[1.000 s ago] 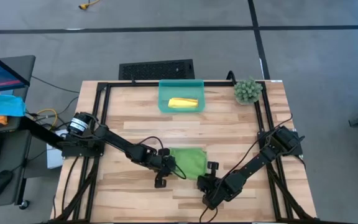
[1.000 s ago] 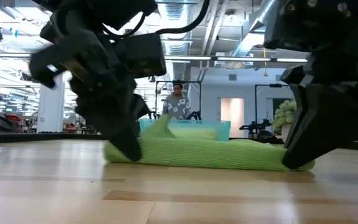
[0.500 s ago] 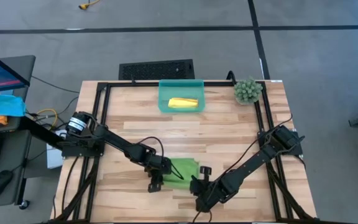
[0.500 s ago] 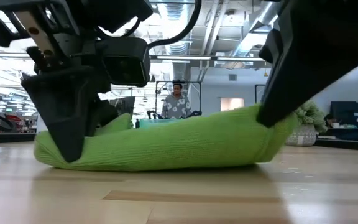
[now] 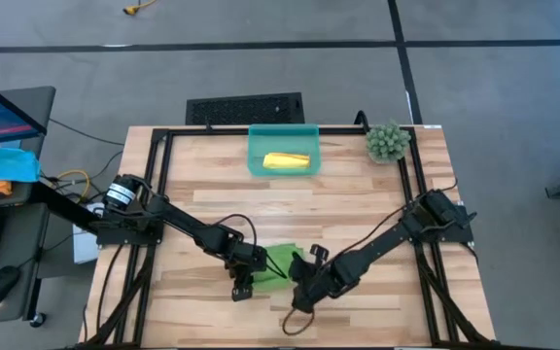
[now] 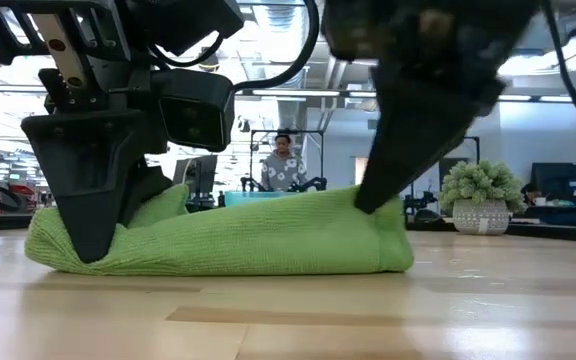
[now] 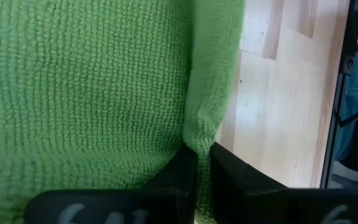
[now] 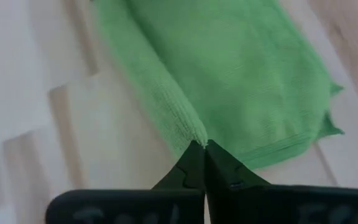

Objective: Roll microfiber towels into tight, uniform cylinder then place into a basket
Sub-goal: Roll the green microfiber towel

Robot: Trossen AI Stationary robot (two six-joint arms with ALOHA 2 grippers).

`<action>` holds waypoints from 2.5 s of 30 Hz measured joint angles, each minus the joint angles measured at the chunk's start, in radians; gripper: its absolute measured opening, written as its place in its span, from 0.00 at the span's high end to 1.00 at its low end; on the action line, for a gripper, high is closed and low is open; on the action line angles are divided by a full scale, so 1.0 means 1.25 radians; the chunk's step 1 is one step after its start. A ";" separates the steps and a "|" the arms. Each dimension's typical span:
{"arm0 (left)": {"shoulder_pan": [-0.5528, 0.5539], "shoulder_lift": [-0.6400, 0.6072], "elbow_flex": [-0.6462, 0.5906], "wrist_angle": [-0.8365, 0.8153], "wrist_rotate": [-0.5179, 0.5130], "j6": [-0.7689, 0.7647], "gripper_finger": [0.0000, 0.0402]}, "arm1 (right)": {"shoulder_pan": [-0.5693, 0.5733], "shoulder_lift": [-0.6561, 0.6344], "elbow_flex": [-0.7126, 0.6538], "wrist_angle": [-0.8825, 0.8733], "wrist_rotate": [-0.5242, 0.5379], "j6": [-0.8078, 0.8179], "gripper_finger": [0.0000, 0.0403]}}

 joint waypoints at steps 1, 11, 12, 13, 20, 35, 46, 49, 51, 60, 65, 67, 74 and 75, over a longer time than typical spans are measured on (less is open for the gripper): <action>0.000 0.000 0.000 0.000 0.000 -0.002 0.95 | -0.009 0.000 -0.001 0.001 0.000 0.009 0.96; 0.000 -0.001 0.001 0.003 -0.011 0.011 0.95 | -0.042 0.065 -0.006 0.021 -0.028 0.031 0.97; -0.001 -0.001 0.001 0.004 -0.014 0.013 0.95 | -0.044 0.070 -0.006 0.020 -0.032 0.033 0.97; -0.001 -0.002 0.001 0.004 -0.016 0.016 0.95 | -0.044 0.081 -0.005 0.016 -0.036 0.042 0.96; -0.009 -0.009 0.002 -0.002 -0.061 0.024 0.95 | -0.044 0.090 -0.002 0.002 -0.037 0.071 0.98; -0.038 -0.074 0.004 -0.084 -0.262 0.094 0.92 | -0.037 0.087 -0.006 0.007 -0.037 0.059 0.98; -0.036 -0.074 0.004 -0.149 -0.280 0.087 0.63 | -0.038 0.087 -0.006 0.007 -0.038 0.058 0.98; -0.037 -0.074 0.005 -0.155 -0.288 0.082 0.58 | -0.038 0.087 -0.006 0.007 -0.038 0.058 0.97; -0.043 -0.077 0.007 -0.166 -0.290 0.084 0.57 | -0.038 0.087 -0.006 0.007 -0.039 0.058 0.97; -0.105 -0.133 0.008 -0.216 -0.374 0.057 0.57 | -0.038 0.087 -0.006 0.006 -0.040 0.058 0.98; -0.183 -0.177 0.008 -0.200 -0.502 0.068 0.57 | -0.038 0.087 -0.006 0.006 -0.041 0.058 0.97; -0.218 -0.173 0.008 -0.168 -0.536 0.111 0.57 | -0.038 0.087 -0.006 0.006 -0.041 0.058 0.97; -0.242 -0.099 0.009 -0.061 -0.535 0.184 0.57 | -0.038 0.087 -0.006 0.007 -0.042 0.058 0.97; -0.237 -0.092 0.009 -0.066 -0.536 0.185 0.57 | -0.038 0.087 -0.006 0.007 -0.041 0.058 0.97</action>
